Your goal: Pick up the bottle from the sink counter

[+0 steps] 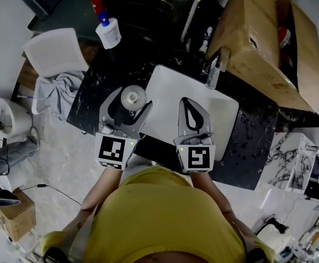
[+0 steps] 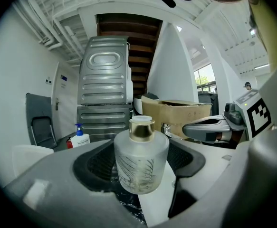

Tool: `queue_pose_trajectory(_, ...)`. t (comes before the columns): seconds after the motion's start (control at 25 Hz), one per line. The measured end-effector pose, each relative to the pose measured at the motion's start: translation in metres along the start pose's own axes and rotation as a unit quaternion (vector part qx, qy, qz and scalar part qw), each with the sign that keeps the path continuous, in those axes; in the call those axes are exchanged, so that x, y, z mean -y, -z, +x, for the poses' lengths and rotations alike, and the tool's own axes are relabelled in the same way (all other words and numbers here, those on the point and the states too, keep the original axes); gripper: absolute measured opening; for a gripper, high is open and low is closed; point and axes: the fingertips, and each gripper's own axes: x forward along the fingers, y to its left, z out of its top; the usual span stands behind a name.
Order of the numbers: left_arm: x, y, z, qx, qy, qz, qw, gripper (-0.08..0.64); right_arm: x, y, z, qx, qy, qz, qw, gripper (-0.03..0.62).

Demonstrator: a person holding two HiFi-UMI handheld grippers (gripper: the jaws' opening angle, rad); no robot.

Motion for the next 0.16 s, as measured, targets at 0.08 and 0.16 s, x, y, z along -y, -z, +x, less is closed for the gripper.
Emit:
queue_pose_trajectory(0.08,0.0005,-0.0002,0.0007,-0.001,0.001,-0.001,1.0000,0.334,0.0012,0.0022,0.0005,-0.004,0.001,0.003,1.000,0.000)
queue_pose_trajectory(0.16,0.0013,-0.0008,0.0015,-0.003,0.003,-0.002,1.0000,0.334,0.0025,0.0053,0.0005,-0.008,0.001,0.002,1.000,0.000)
